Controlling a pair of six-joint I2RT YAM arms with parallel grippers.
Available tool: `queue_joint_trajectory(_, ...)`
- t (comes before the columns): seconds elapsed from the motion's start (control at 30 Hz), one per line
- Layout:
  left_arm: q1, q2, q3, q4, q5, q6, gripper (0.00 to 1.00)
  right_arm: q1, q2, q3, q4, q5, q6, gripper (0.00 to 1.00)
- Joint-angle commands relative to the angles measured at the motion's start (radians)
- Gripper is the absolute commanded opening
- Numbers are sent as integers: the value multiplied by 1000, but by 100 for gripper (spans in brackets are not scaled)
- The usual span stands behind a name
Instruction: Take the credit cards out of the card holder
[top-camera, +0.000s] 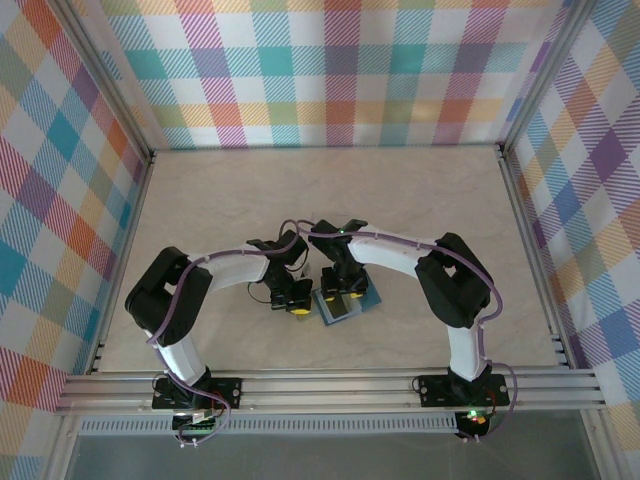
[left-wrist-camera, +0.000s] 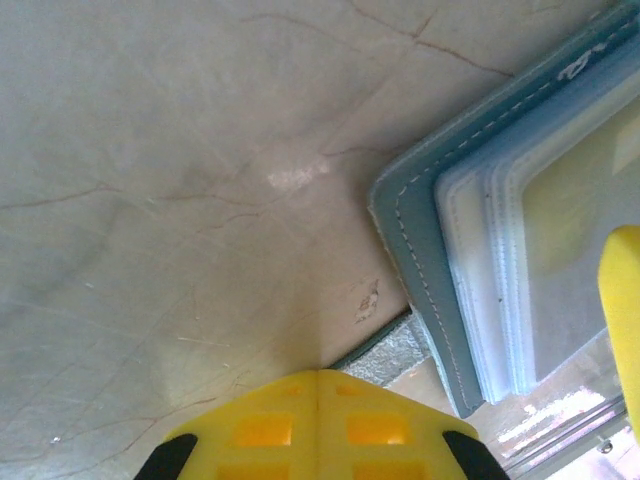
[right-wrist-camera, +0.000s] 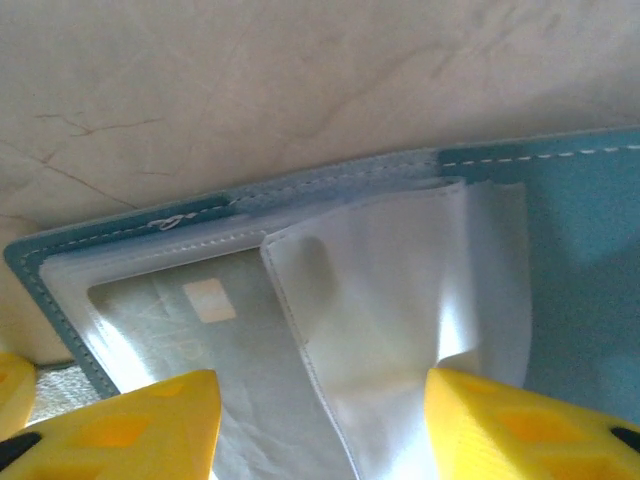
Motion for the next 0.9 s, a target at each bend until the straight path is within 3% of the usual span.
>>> queue_joint_trajectory(0.0, -7, 78, -30, -11, -74, 25, 0, 6, -23, 0, -44, 60, 22, 56)
queue_joint_trajectory(0.87, 33, 97, 66, -107, -142, 88, 0, -85, -150, -136, -37, 110, 4, 50)
